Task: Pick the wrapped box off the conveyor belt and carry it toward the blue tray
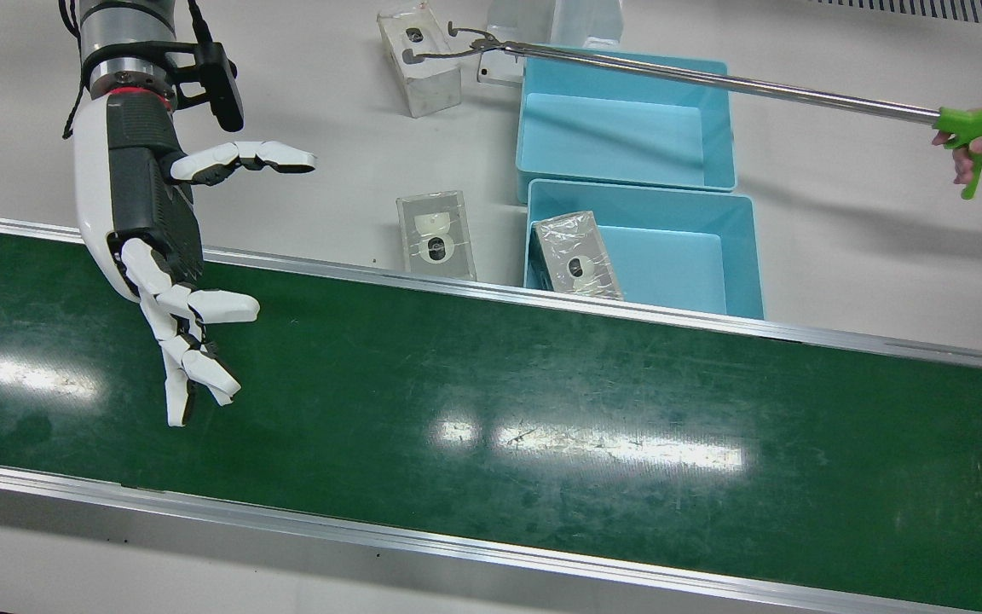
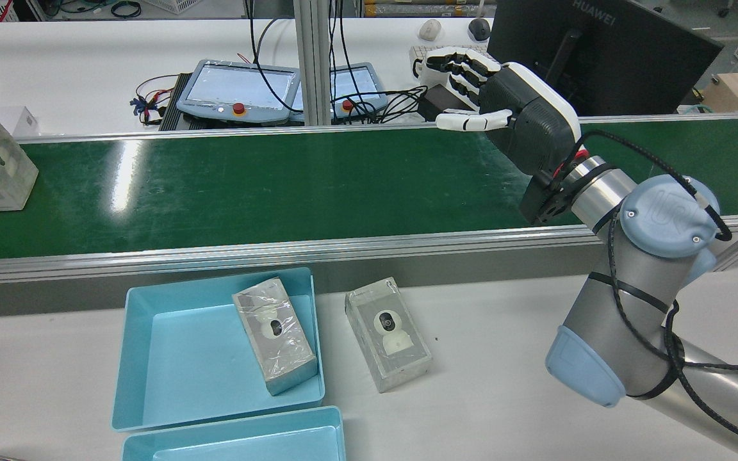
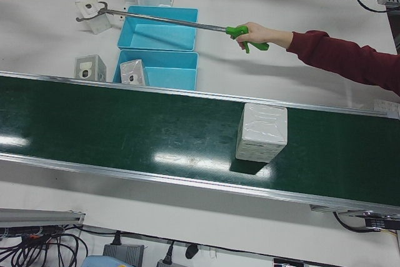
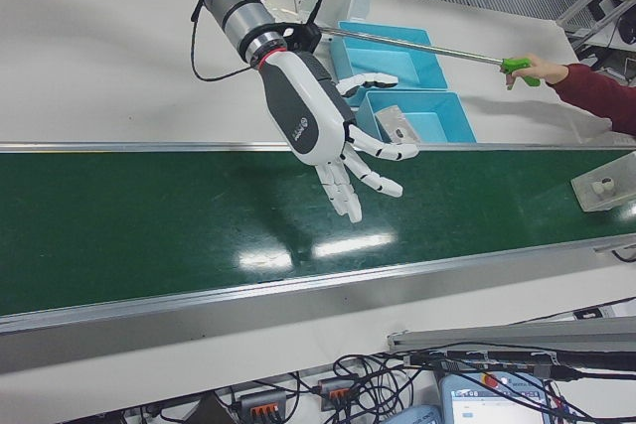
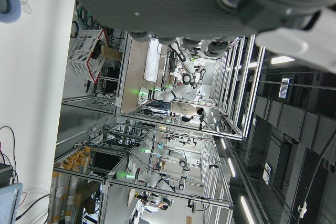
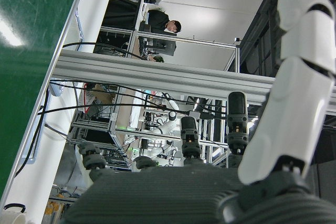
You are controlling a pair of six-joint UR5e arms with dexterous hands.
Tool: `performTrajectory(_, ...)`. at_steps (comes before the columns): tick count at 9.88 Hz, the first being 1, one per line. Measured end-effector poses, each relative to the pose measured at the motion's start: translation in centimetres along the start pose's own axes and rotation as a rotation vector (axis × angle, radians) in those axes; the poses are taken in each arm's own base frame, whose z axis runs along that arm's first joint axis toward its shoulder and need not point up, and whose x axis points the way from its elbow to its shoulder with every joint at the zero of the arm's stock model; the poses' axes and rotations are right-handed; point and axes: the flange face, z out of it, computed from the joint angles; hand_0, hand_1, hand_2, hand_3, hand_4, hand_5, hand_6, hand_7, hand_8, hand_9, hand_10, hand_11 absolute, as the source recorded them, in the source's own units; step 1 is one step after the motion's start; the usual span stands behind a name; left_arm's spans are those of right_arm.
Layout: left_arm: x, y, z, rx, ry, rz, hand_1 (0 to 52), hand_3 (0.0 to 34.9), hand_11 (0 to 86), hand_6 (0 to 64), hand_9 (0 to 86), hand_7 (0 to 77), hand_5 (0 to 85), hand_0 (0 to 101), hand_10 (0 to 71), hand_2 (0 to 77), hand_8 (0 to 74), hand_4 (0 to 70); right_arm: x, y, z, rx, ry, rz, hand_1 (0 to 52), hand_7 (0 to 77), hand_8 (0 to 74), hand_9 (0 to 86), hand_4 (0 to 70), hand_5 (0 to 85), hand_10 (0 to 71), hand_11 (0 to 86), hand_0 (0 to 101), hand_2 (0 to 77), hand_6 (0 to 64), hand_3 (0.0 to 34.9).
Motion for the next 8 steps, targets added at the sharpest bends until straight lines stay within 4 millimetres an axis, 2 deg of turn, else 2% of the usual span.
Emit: performTrajectory(8,0.0,0.0,0.0,0.0,0.0,0.0,0.0,0.0,0.0,0.0,0.5,0.5,0.5,0,0.5,0.5,0.5,0.0,0.06,-0.02,0.06,0.001,0.0,0.0,9.3,19.1,0.0,2.2,20.2,27.8,6.0,8.7,41,20.2,0.0,30.2)
